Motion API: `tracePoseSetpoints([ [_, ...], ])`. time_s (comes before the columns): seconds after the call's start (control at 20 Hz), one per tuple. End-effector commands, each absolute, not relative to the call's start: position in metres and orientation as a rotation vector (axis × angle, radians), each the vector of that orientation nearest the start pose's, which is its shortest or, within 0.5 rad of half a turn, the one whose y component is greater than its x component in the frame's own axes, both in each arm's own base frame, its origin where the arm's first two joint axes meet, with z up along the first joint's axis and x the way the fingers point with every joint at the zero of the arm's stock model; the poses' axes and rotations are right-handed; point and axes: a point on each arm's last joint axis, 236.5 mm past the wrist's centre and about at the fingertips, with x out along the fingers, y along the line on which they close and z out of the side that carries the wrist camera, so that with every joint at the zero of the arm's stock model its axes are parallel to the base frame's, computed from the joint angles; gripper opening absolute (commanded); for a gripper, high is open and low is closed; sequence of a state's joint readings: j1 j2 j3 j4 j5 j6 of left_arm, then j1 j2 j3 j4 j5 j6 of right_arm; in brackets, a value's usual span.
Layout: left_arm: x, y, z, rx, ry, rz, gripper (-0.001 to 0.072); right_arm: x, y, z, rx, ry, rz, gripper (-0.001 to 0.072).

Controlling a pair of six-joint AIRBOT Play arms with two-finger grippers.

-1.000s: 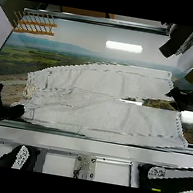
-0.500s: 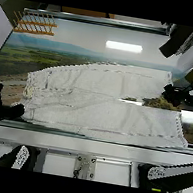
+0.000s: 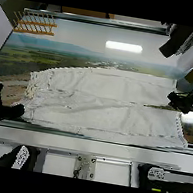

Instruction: Fold the clothes and pants, and hang the long-sleeved shirts on hangers.

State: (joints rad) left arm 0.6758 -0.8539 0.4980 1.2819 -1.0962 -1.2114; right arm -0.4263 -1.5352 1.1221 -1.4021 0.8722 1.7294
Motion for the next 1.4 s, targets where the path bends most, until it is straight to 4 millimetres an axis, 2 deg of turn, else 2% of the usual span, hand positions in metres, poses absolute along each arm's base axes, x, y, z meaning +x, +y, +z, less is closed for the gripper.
tracePoseSetpoints([
  [0.0, 0.206, 0.089, -0.072, -0.456, 1.302, 0.200, 0.0022, 0.378, -0.146, -0.090, 0.554, 1.259, -0.434, 0.0137],
  [0.05, 0.207, 0.090, -0.072, -0.455, 1.299, 0.201, 0.0022, 0.379, -0.147, -0.079, 0.544, 1.241, -0.429, 0.0402],
  [0.1, 0.207, 0.090, -0.072, -0.456, 1.299, 0.201, 0.0022, 0.381, -0.148, -0.064, 0.517, 1.209, -0.414, 0.0505],
  [0.2, 0.206, 0.089, -0.072, -0.456, 1.300, 0.200, 0.0022, 0.370, -0.158, -0.027, 0.448, 1.161, -0.404, 0.0504],
  [0.3, 0.206, 0.089, -0.072, -0.457, 1.301, 0.200, 0.0022, 0.323, -0.178, -0.013, 0.418, 1.209, -0.468, 0.0504],
  [0.4, 0.206, 0.089, -0.072, -0.456, 1.301, 0.200, 0.0022, 0.269, -0.193, -0.021, 0.501, 1.247, -0.559, 0.0505],
  [0.5, 0.206, 0.089, -0.072, -0.456, 1.301, 0.200, 0.0022, 0.216, -0.197, -0.040, 0.674, 1.252, -0.658, 0.0514],
  [0.6, 0.207, 0.089, -0.072, -0.456, 1.299, 0.201, 0.0022, 0.188, -0.187, -0.058, 0.857, 1.218, -0.678, 0.0516],
  [0.75, 0.207, 0.090, -0.072, -0.456, 1.299, 0.201, 0.0022, 0.177, -0.166, -0.078, 0.993, 1.180, -0.591, 0.0515],
  [0.9, 0.207, 0.089, -0.072, -0.457, 1.299, 0.201, 0.0022, 0.167, -0.160, -0.090, 1.000, 1.214, -0.599, 0.0515],
  [1.35, 0.207, 0.089, -0.072, -0.457, 1.299, 0.201, 0.0022, 0.166, -0.160, -0.115, 0.988, 1.224, -0.603, 0.0513],
])
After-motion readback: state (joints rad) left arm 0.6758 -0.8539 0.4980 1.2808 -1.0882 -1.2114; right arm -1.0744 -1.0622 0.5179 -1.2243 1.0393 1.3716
